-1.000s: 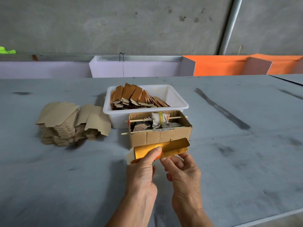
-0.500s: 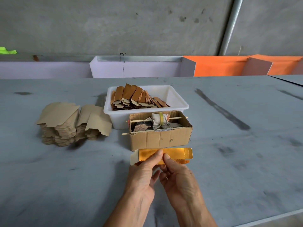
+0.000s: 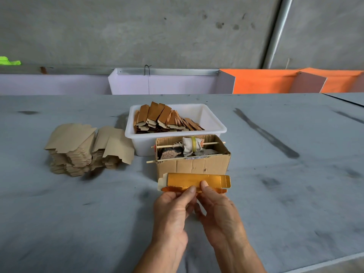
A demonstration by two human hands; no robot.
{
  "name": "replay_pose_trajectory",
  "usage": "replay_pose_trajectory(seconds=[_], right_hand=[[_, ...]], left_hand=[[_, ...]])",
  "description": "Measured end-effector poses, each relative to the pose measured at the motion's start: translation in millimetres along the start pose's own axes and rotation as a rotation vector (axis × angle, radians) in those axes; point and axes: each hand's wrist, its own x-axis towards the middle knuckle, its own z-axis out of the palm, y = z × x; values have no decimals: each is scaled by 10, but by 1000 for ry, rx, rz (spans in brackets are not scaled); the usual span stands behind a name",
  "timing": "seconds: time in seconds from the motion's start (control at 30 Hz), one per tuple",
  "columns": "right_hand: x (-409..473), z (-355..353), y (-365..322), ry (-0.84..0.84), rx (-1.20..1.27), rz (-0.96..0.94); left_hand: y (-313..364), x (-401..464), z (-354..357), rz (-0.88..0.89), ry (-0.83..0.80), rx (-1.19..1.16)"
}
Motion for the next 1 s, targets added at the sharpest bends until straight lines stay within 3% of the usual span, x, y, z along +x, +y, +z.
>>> replay_pose_trajectory(seconds=[0.2, 0.33, 0.47, 0.67, 0.87, 1.0], right_hand=[[36, 11, -4, 62, -80, -71], [61, 6, 2, 91, -76, -91], [78, 49, 14, 65, -64, -13], [134, -14, -41, 19, -36, 115], [145, 42, -152, 65, -169, 67], [109, 156, -214, -17, -351, 9]], left_hand=[[6, -33, 5, 97, -35, 83], [18, -7, -24, 1, -30, 68], [29, 30, -41, -75, 13, -13], [43, 78, -61, -55, 31, -49], [169, 180, -170, -64, 149, -66], [311, 224, -155, 10, 178, -133]])
